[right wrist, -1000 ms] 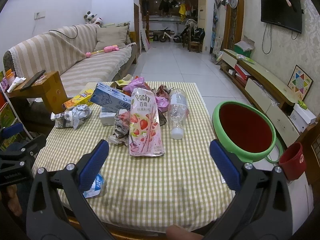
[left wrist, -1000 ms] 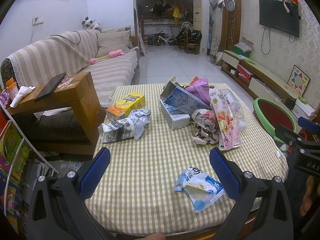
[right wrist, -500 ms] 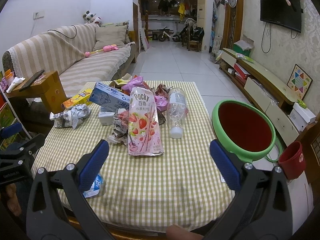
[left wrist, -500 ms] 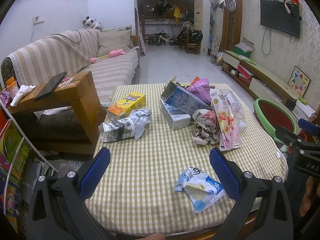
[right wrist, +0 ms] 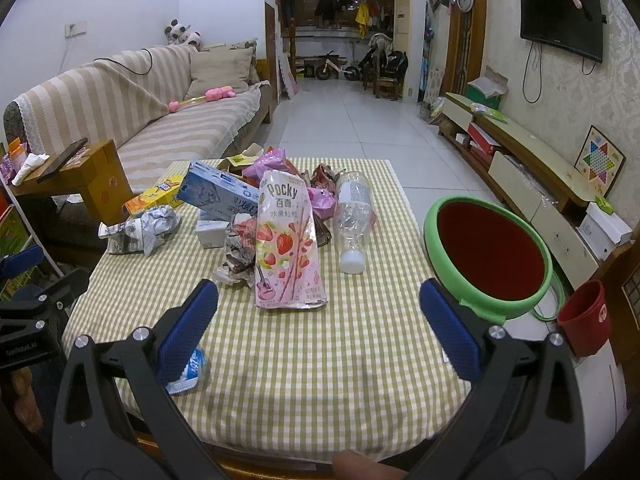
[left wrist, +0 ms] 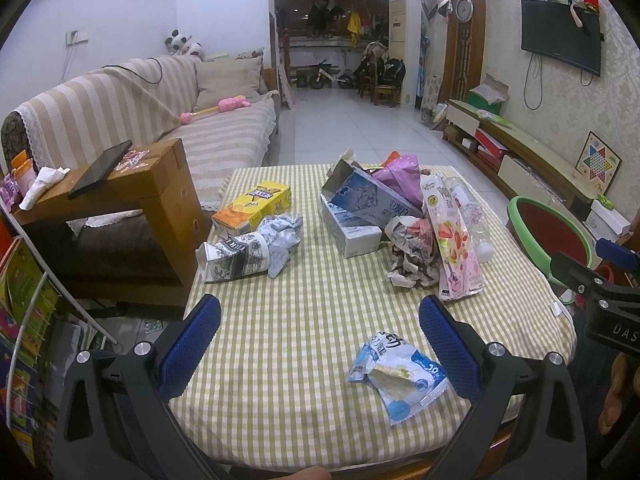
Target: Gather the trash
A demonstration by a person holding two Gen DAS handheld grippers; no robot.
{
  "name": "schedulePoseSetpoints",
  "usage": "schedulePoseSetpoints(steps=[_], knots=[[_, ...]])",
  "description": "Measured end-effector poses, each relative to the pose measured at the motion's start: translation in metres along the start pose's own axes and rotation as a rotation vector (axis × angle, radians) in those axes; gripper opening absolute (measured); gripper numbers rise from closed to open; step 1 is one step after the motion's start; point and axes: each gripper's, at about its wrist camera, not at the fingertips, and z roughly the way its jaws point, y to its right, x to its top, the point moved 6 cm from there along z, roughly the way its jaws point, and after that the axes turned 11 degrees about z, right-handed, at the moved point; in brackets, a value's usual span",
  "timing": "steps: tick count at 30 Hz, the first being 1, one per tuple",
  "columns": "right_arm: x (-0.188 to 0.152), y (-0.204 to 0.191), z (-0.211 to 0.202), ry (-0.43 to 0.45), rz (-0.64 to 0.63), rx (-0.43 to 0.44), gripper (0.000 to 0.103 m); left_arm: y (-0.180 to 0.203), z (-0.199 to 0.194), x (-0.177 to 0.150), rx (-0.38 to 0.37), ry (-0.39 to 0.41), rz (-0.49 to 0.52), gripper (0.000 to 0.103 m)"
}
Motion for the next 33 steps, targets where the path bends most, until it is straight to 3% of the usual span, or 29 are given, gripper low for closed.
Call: schedulePoseSetpoints(steps=[17, 24, 33], knots=[[0.001, 0.001, 0.007, -0.021, 0.007, -0.002, 0.1, 0.004, 0.008, -0.006, -0.031, -0.028, -0.003, 0.095], [0.001, 0.007, 0.021, -0.059, 0.01, -0.017, 0.099, 0.021, 0.027, -0.019, -0.133, -0.125, 0.001, 0.095], [-0.006, 0.021, 0.051, -0.14, 0.013, -0.033, 0.099, 0.037, 0.062, -0.041, -0.201, -0.273, -0.006, 0.095]])
